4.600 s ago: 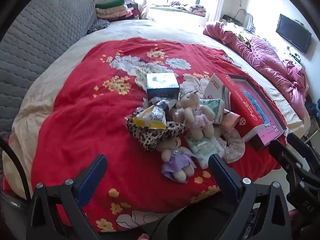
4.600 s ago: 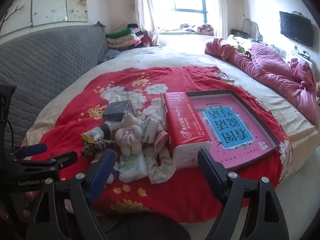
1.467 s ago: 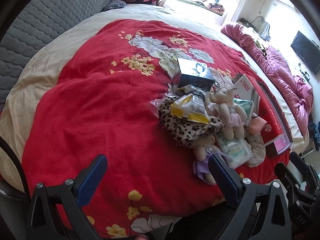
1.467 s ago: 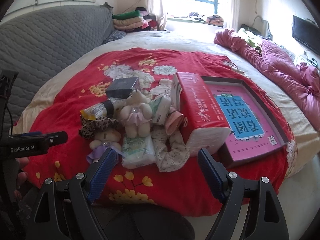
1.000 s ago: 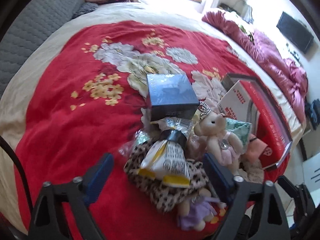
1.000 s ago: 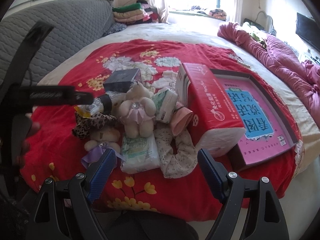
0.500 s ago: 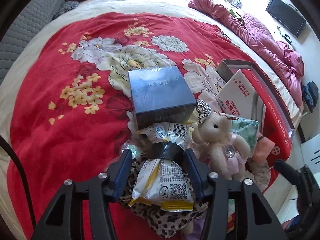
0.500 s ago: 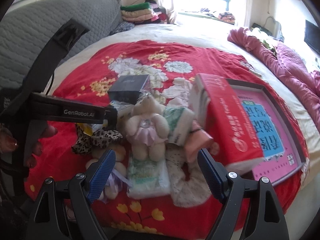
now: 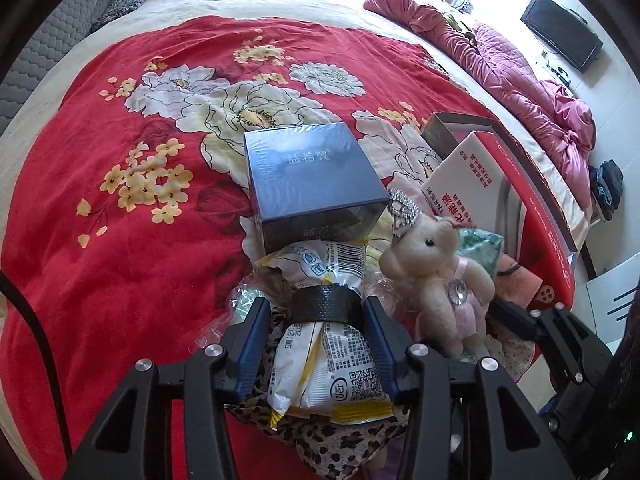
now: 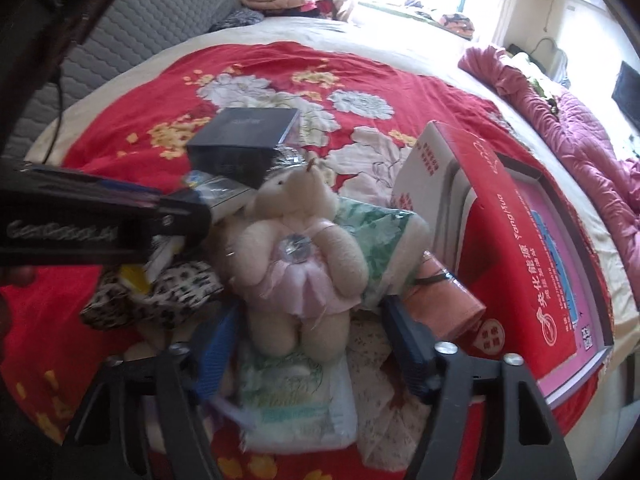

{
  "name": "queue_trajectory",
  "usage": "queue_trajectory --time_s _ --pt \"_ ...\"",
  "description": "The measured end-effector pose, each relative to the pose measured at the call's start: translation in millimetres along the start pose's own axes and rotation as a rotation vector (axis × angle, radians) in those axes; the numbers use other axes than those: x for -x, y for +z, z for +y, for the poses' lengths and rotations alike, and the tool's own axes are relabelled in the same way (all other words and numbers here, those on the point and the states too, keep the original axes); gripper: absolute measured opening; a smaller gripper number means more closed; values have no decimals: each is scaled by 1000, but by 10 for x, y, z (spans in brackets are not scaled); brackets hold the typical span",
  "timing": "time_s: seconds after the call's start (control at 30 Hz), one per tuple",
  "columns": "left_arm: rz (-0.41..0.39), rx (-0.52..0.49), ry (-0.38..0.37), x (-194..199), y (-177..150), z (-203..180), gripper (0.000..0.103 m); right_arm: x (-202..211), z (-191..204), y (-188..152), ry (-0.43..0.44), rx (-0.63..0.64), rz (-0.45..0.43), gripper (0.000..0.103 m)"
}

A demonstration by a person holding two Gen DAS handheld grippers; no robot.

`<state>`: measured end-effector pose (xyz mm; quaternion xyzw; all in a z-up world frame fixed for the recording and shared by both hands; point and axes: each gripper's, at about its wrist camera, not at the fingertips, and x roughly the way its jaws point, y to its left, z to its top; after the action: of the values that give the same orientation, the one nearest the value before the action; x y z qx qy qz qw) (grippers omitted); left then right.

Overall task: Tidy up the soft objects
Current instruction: 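Lift the snack bag with the left tool while the right tool grasps the cream teddy bear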

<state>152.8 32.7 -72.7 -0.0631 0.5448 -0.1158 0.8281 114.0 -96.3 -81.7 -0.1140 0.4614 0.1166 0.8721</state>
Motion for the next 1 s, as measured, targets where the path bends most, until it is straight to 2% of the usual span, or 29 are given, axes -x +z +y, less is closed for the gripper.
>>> queue_trajectory --time_s 0.1,0.2,0.43,0.7,0.83,1.0 --pt "2 -3 -7 -1 -8 -6 42 23 -100 -13 45 -43 -8 45" --pt "-5 -7 -2 19 -11 -33 40 116 -192 -38 90 -89 -28 41" --pt "-42 49 -54 184 -29 46 39 398 -329 -151 178 -155 -52 40" --pt "-69 40 -59 384 -72 -28 39 397 -284 -311 217 -140 20 42" --pt "-82 36 -69 460 -118 -60 40 420 -294 -354 242 -152 28 41" --pt "-99 33 -69 564 -160 -91 39 547 -332 -368 234 -154 -6 37"
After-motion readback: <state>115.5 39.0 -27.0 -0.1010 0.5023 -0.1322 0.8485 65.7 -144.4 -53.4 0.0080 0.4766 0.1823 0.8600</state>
